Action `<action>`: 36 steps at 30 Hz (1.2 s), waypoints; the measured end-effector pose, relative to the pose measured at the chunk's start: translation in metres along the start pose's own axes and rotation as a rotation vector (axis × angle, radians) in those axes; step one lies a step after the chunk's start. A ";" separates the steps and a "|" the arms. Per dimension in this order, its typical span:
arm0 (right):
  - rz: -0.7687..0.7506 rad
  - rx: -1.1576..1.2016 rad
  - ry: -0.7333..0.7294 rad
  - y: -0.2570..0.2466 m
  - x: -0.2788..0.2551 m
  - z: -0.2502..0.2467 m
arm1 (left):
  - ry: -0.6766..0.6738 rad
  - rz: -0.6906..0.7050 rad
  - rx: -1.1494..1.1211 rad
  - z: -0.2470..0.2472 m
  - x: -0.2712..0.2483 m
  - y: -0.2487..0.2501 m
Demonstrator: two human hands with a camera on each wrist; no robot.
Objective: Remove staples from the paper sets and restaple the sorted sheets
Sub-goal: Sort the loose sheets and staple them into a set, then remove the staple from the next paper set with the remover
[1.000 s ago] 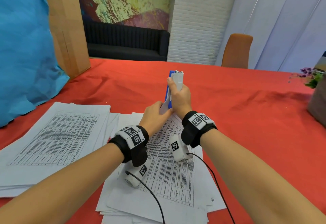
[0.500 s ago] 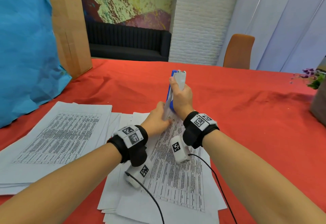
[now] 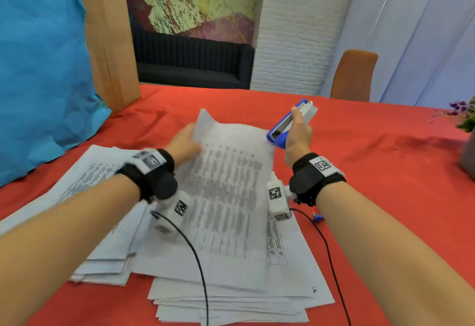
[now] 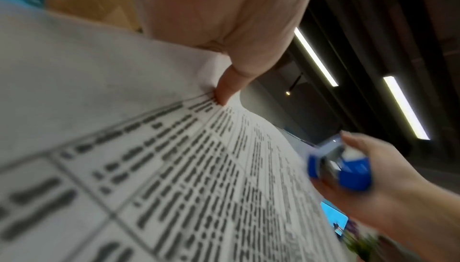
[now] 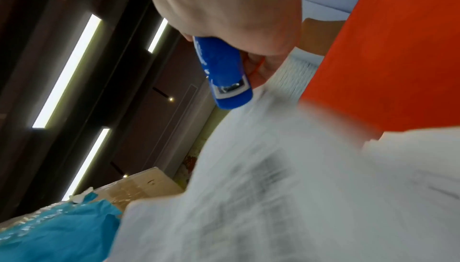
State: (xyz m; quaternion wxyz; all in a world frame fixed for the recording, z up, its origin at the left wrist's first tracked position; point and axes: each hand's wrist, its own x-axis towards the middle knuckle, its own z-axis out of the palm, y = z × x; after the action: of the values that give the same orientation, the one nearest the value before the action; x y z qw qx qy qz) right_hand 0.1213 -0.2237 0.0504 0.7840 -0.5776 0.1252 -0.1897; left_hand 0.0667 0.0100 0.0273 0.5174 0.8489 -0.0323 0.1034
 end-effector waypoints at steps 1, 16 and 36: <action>-0.011 -0.089 0.022 0.002 0.007 -0.005 | 0.020 -0.029 0.074 -0.019 0.008 -0.003; -0.059 -1.710 -0.166 0.053 0.030 -0.064 | 0.353 -0.456 0.791 -0.137 0.014 -0.118; 0.047 -1.826 -0.947 0.054 -0.032 -0.031 | -0.018 -0.386 0.452 0.060 0.018 -0.063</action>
State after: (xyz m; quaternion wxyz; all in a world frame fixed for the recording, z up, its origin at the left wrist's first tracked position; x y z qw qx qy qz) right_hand 0.0882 -0.2219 -0.0116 0.0185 -0.9665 -0.0890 0.2402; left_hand 0.1031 -0.0131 -0.0506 0.3250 0.9339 0.1489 -0.0001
